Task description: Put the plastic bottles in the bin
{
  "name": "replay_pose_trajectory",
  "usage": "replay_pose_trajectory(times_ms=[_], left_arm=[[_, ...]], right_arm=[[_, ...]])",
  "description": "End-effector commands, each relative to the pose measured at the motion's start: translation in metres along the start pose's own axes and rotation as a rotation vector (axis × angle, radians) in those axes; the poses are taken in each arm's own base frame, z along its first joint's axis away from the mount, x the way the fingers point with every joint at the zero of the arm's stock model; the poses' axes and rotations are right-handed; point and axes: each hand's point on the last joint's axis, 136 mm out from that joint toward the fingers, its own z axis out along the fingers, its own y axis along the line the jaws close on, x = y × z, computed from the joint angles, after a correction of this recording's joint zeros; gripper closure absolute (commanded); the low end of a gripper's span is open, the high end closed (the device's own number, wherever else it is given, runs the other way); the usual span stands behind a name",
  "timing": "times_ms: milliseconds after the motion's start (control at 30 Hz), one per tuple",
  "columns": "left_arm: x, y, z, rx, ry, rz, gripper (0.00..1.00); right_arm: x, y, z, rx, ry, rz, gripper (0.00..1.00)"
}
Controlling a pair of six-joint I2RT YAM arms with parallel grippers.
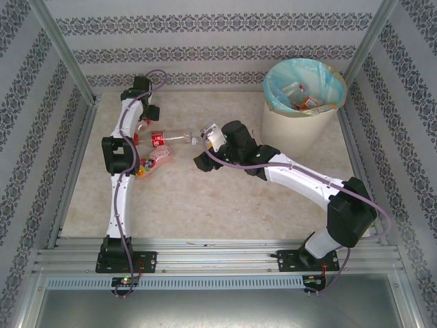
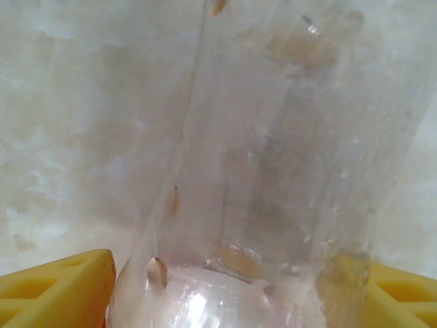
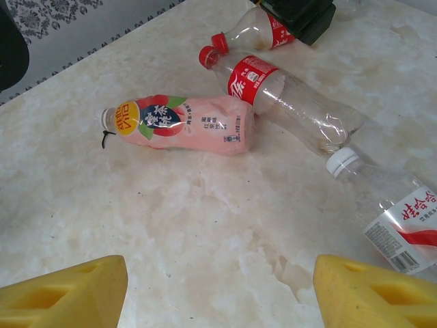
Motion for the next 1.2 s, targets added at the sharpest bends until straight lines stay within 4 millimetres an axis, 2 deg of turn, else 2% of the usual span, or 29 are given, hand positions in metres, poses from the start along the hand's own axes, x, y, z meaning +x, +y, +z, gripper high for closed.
replay_pose_trajectory(times_ms=[0,67,233,333,433,533,600,667,733,800,900,967,1100,1167], left_arm=[[0.02,-0.002,0.006,0.025,0.074,0.016,0.24],[0.021,-0.003,0.007,0.03,0.08,0.015,0.25],[0.025,-0.004,0.009,0.033,0.093,-0.004,0.35],[0.02,0.002,-0.002,0.008,0.081,-0.021,0.44],[0.002,0.006,-0.028,0.011,0.027,-0.05,0.46],[-0.035,0.007,-0.082,0.053,-0.106,-0.079,0.47],[-0.064,0.014,-0.136,0.058,-0.227,-0.108,0.48],[-0.083,0.016,-0.189,0.073,-0.33,-0.122,0.49],[-0.093,0.009,-0.24,0.105,-0.415,-0.105,0.48],[-0.096,-0.01,-0.291,0.147,-0.49,-0.055,0.48],[-0.084,-0.057,-0.346,0.231,-0.554,0.051,0.47],[-0.07,-0.093,-0.373,0.285,-0.598,0.128,0.45],[-0.025,-0.173,-0.436,0.437,-0.79,0.316,0.44],[0.001,-0.204,-0.463,0.539,-0.891,0.37,0.46]], right_arm=[[-0.01,0.006,-0.007,-0.001,-0.027,-0.036,0.28],[-0.011,0.006,-0.009,0.001,-0.022,-0.039,0.28],[-0.011,0.005,-0.013,0.013,-0.03,-0.042,0.28],[-0.019,0.008,-0.017,0.008,-0.038,-0.049,0.28],[-0.033,0.015,-0.027,-0.008,-0.064,-0.078,0.28],[-0.051,0.02,-0.039,-0.013,-0.098,-0.12,0.27],[-0.067,0.022,-0.051,0.004,-0.13,-0.131,0.27],[-0.086,0.023,-0.067,0.024,-0.172,-0.126,0.27],[-0.104,0.026,-0.088,0.036,-0.228,-0.12,0.27],[-0.121,0.028,-0.111,0.058,-0.288,-0.113,0.26],[-0.137,0.026,-0.15,0.118,-0.363,-0.093,0.25],[-0.143,0.022,-0.178,0.168,-0.415,-0.071,0.24],[-0.144,0.019,-0.237,0.235,-0.528,-0.033,0.23],[-0.142,0.023,-0.265,0.234,-0.582,-0.02,0.23]])
